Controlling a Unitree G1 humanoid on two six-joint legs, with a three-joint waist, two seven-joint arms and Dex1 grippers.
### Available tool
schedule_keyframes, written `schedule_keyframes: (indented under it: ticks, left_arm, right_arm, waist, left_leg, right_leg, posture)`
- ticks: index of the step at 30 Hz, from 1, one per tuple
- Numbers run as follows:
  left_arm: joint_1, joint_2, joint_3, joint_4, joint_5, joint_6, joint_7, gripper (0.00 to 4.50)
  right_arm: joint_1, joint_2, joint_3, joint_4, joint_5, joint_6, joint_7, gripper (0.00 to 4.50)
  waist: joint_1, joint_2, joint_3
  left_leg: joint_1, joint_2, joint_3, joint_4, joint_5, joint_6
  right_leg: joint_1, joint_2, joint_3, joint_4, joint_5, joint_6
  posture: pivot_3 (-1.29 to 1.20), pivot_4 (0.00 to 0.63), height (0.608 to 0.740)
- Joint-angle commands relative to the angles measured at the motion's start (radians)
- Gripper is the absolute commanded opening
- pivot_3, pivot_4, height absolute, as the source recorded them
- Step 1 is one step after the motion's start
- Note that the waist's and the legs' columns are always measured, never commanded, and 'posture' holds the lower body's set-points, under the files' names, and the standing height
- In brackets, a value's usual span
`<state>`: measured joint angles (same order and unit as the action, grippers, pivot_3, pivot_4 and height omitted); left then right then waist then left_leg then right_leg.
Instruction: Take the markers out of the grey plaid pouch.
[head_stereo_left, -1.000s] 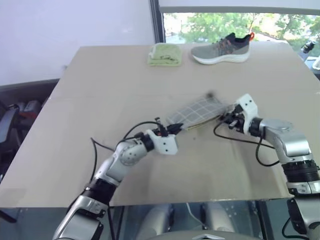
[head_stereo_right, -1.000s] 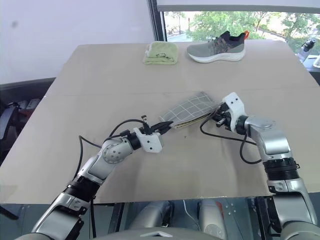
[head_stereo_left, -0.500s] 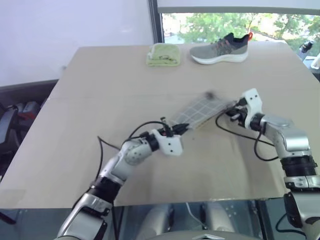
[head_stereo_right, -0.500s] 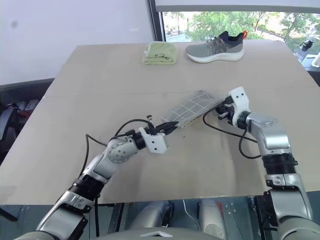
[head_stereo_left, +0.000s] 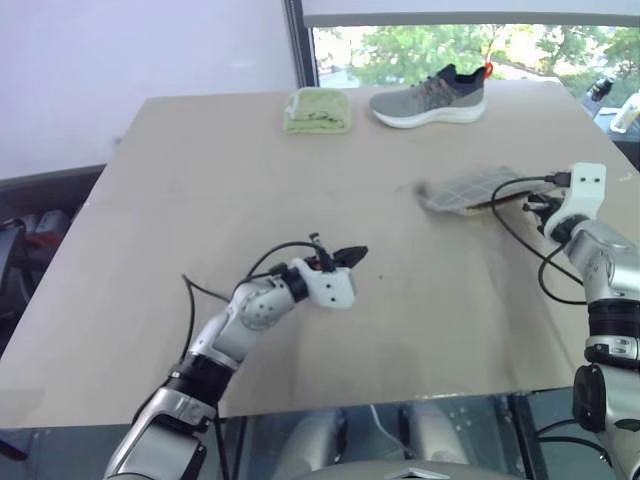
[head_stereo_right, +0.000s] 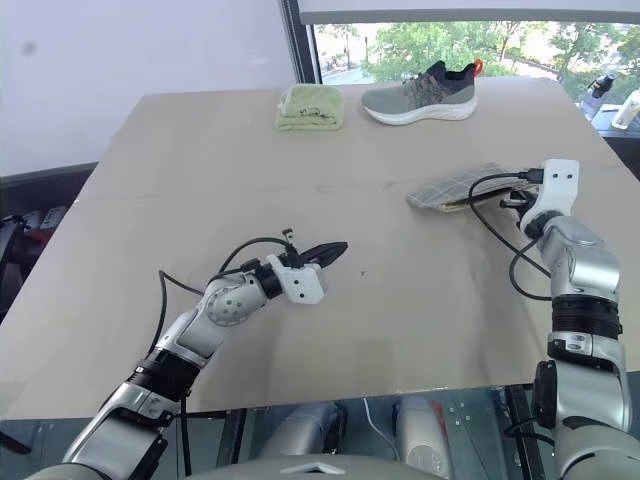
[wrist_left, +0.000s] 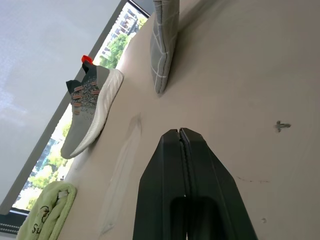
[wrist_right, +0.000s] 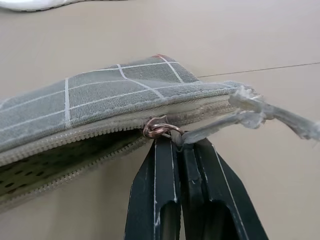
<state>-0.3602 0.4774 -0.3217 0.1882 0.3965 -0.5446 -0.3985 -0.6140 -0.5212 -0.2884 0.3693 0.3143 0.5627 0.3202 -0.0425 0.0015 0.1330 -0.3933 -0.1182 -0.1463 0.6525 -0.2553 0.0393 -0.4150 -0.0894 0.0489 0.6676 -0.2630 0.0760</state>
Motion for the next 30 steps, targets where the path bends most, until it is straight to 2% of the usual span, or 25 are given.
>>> schedule_keyframes:
  ticks: [1, 4, 7, 9, 10, 17, 21, 30]
  left_arm:
    - [-0.008, 0.004, 0.014, -0.009, -0.011, -0.014, 0.004, 0.00]
    - [-0.004, -0.002, 0.016, -0.009, -0.044, 0.000, -0.018, 0.00]
    - [-0.001, -0.021, 0.039, -0.011, -0.096, 0.034, -0.024, 0.79]
    - [-0.011, -0.037, 0.062, 0.003, -0.114, 0.065, -0.008, 1.67]
    - [-0.016, -0.042, 0.073, 0.011, -0.127, 0.079, -0.009, 1.74]
    - [-0.053, -0.052, 0.147, 0.031, -0.315, 0.129, -0.110, 1.74]
    - [-0.075, -0.048, 0.141, 0.063, -0.322, 0.103, -0.144, 1.74]
    - [-0.116, -0.114, 0.108, 0.099, -0.330, 0.095, -0.188, 1.74]
  right_arm:
    - [0.005, 0.013, 0.024, -0.126, 0.059, 0.045, 0.077, 0.06]
    - [0.030, 0.020, 0.061, -0.218, 0.101, 0.100, 0.149, 0.06]
    - [0.067, 0.007, 0.113, -0.311, 0.137, 0.159, 0.230, 0.00]
    - [0.089, -0.007, 0.128, -0.350, 0.163, 0.194, 0.274, 0.00]
    - [0.096, -0.013, 0.133, -0.361, 0.169, 0.202, 0.291, 0.00]
    - [0.118, -0.058, 0.149, -0.380, 0.179, 0.226, 0.355, 0.00]
    - [0.112, -0.059, 0.154, -0.388, 0.186, 0.235, 0.368, 0.00]
    - [0.137, -0.053, 0.180, -0.452, 0.193, 0.271, 0.381, 0.00]
  waist:
    - [0.000, 0.000, 0.000]
    - [0.002, 0.000, 0.000]
    - [0.004, 0.000, 0.000]
    - [0.006, 0.000, 0.000]
    - [0.007, 0.000, 0.000]
    - [0.007, 0.000, 0.000]
    - [0.007, 0.000, 0.000]
    - [0.008, 0.000, 0.000]
  left_leg:
    - [0.000, 0.000, 0.000, 0.000, 0.000, 0.000]
    - [0.000, 0.000, 0.000, 0.000, 0.000, 0.000]
    - [-0.001, 0.000, -0.001, 0.000, 0.000, 0.000]
    - [-0.001, 0.000, -0.002, 0.000, 0.000, 0.000]
    - [-0.001, 0.000, -0.002, 0.000, 0.000, 0.000]
    - [-0.002, 0.000, -0.002, 0.000, 0.000, 0.000]
    - [-0.001, 0.000, -0.002, 0.000, 0.000, 0.000]
    - [-0.002, 0.000, -0.002, 0.000, 0.000, 0.000]
  right_leg:
    - [0.000, 0.000, 0.000, 0.000, 0.000, 0.000]
    - [0.000, 0.000, -0.001, -0.001, 0.000, 0.000]
    - [0.000, 0.000, -0.001, -0.001, 0.000, 0.000]
    - [0.000, 0.000, -0.002, -0.002, 0.000, 0.000]
    - [0.000, 0.000, -0.002, -0.002, 0.000, 0.000]
    - [0.000, 0.000, -0.003, -0.002, 0.000, 0.000]
    - [0.000, -0.001, -0.003, -0.002, 0.000, 0.000]
    - [0.000, -0.001, -0.003, -0.003, 0.000, 0.000]
  posture:
    - [0.00, 0.150, 0.740]
    - [0.00, 0.150, 0.740]
    - [0.00, 0.150, 0.740]
    - [0.00, 0.150, 0.740]
    - [0.00, 0.150, 0.740]
    - [0.00, 0.150, 0.740]
    - [0.00, 0.150, 0.740]
    - [0.00, 0.150, 0.740]
